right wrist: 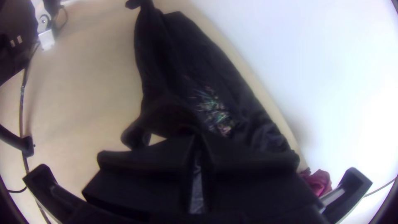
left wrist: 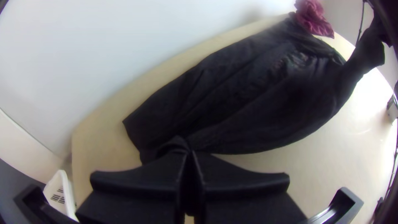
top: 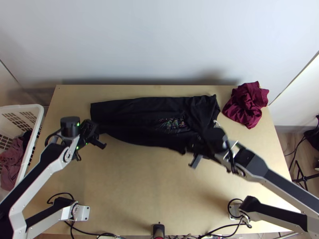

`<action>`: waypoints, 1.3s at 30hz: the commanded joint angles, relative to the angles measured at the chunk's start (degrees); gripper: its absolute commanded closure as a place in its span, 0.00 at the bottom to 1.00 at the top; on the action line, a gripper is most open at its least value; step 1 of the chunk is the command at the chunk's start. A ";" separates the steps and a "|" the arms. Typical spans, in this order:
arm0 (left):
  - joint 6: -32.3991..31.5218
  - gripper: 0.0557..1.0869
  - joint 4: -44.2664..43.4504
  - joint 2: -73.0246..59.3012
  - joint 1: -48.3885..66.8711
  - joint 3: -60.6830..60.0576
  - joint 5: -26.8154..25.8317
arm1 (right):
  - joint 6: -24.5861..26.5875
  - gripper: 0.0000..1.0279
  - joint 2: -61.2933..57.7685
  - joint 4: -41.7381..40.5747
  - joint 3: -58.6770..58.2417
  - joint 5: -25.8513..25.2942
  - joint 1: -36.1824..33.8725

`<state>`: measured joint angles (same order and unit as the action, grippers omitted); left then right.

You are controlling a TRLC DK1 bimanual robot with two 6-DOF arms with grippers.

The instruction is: Fold the t-shirt

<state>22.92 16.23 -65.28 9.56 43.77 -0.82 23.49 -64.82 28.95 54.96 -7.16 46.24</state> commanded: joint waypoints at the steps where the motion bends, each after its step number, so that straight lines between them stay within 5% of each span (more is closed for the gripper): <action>1: -0.07 0.96 0.12 -8.29 -1.39 9.14 0.38 | 7.19 0.97 -5.50 -4.96 6.12 1.80 -10.03; 16: -7.71 0.96 6.62 -45.29 -7.54 47.02 1.70 | 13.78 0.97 -33.44 -20.86 20.98 5.66 -24.35; 39: -6.57 0.95 11.19 -52.06 -7.28 44.56 1.79 | 18.00 0.97 -47.51 -24.12 25.72 9.71 -25.94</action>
<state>16.32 27.00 -116.16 2.68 89.27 0.93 40.49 -109.32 5.06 78.48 2.07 20.49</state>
